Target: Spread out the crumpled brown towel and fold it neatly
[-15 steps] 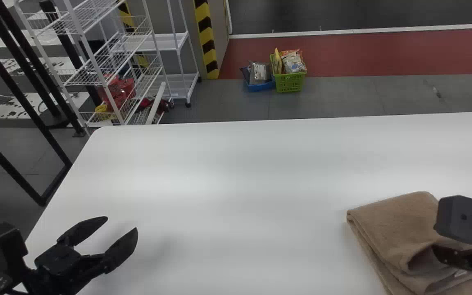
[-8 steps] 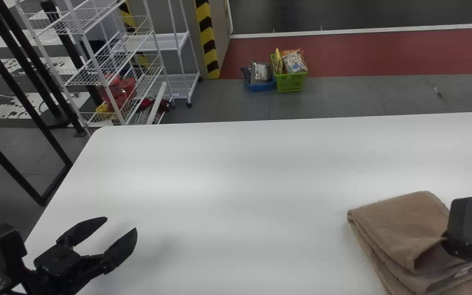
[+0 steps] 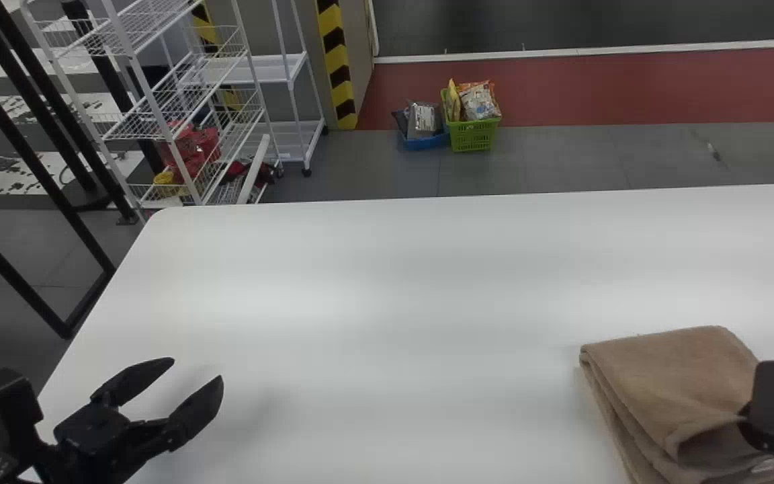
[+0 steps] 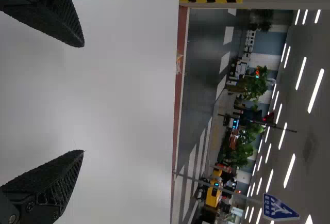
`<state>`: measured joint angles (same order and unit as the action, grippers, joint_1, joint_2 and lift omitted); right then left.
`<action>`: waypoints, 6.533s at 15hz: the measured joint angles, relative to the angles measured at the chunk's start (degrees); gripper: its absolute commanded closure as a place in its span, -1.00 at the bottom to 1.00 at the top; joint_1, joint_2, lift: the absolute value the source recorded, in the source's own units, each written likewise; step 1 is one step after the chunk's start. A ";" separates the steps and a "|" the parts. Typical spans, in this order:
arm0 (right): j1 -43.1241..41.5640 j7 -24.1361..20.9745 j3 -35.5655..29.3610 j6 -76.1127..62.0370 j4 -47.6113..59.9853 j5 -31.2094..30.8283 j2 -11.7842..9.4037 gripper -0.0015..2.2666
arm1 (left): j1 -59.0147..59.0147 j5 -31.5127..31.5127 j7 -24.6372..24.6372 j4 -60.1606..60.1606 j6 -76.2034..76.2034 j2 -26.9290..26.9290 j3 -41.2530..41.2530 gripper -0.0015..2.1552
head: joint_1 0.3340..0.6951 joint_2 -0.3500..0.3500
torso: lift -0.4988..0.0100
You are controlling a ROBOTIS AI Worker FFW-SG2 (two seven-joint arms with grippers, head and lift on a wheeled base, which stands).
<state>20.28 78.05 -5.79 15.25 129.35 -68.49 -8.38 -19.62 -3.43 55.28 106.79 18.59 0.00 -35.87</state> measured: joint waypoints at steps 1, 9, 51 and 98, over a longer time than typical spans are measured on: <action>0.25 0.00 0.21 0.00 -0.01 -0.28 -0.01 0.35 | 0.01 0.00 0.00 -0.05 0.00 0.00 0.00 -0.93 | 1.00 0.45 | 0.46; 1.08 0.00 3.35 14.55 0.12 -2.97 -0.15 -0.78 | 0.04 0.04 0.18 0.14 0.00 0.00 0.13 -0.93 | 1.00 0.40 | 0.46; -7.71 0.00 4.10 19.66 -4.66 11.06 -3.35 0.07 | -0.77 0.91 -0.44 0.76 -0.78 0.00 1.00 -0.93 | 1.00 0.46 | 0.46; 8.93 0.00 -2.00 28.98 22.08 16.82 -6.67 0.07 | -0.99 0.62 0.65 1.15 -0.36 0.00 1.97 -0.93 | 1.00 0.43 | 0.46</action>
<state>29.21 78.05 -7.79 44.23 151.43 -51.67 -15.05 -20.61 -2.81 55.92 107.95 18.24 0.00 -33.90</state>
